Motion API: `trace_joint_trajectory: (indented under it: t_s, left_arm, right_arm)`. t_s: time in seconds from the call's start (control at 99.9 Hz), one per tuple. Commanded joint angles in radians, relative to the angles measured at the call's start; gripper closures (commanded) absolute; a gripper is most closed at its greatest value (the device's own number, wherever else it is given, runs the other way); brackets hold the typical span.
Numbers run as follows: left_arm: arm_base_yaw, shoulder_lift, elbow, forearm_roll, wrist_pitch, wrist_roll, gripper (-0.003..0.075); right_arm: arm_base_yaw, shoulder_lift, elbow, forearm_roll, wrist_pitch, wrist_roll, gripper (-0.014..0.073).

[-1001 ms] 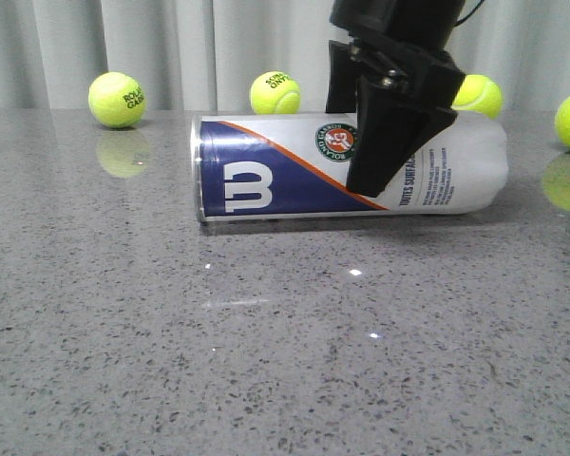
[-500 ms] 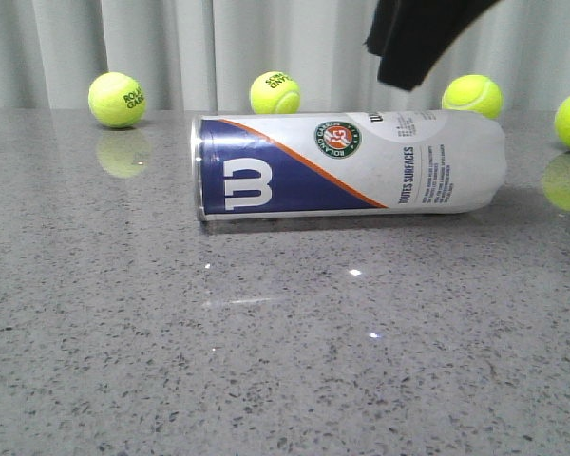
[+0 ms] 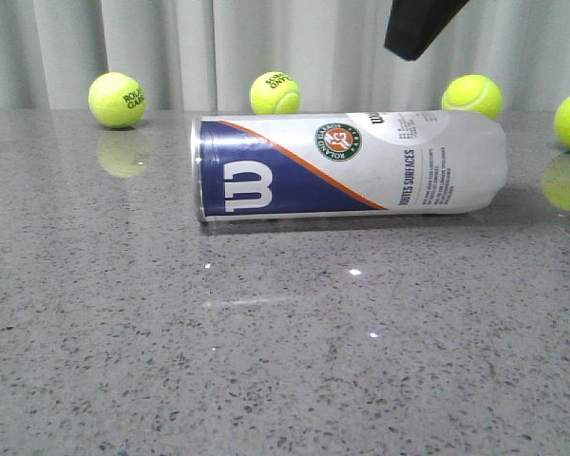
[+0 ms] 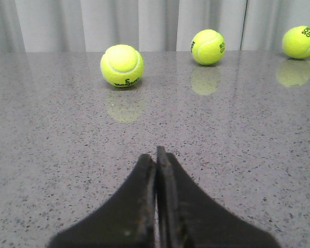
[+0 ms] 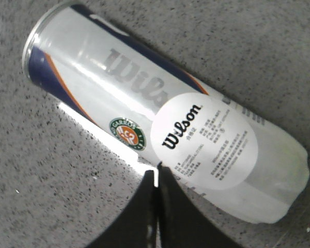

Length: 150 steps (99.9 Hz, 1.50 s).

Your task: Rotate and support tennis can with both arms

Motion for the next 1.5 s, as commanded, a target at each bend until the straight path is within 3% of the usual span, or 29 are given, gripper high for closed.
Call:
trace_joint_trajectory:
  t_s: [0.0, 0.2, 0.6, 0.951, 1.231, 1.491]
  left_arm:
    - [0.0, -0.036, 0.044, -0.01, -0.077, -0.009, 0.0738]
    - [0.0, -0.036, 0.044, -0.01, -0.077, -0.009, 0.0738]
    - [0.0, -0.036, 0.044, -0.01, -0.082, -0.009, 0.0738]
    - [0.0, -0.036, 0.044, -0.01, -0.088, -0.009, 0.0738]
    - [0.0, -0.036, 0.021, -0.012, -0.131, -0.009, 0.0738]
    - [0.0, 0.036, -0.2, -0.012, 0.092, -0.009, 0.0739]
  right_arm:
    - [-0.007, -0.079, 0.004, 0.002, -0.098, 0.084, 0.0663]
    - [-0.004, -0.245, 0.186, 0.004, -0.291, 0.083, 0.0663]
    - [-0.004, -0.746, 0.754, -0.007, -0.75, 0.081, 0.0663]
    - [-0.004, -1.15, 1.08, -0.013, -0.908, 0.08, 0.0663]
    - [-0.004, -1.35, 1.158, -0.014, -0.95, 0.08, 0.0663]
    - [-0.004, -1.353, 1.158, -0.014, -0.941, 0.08, 0.0663]
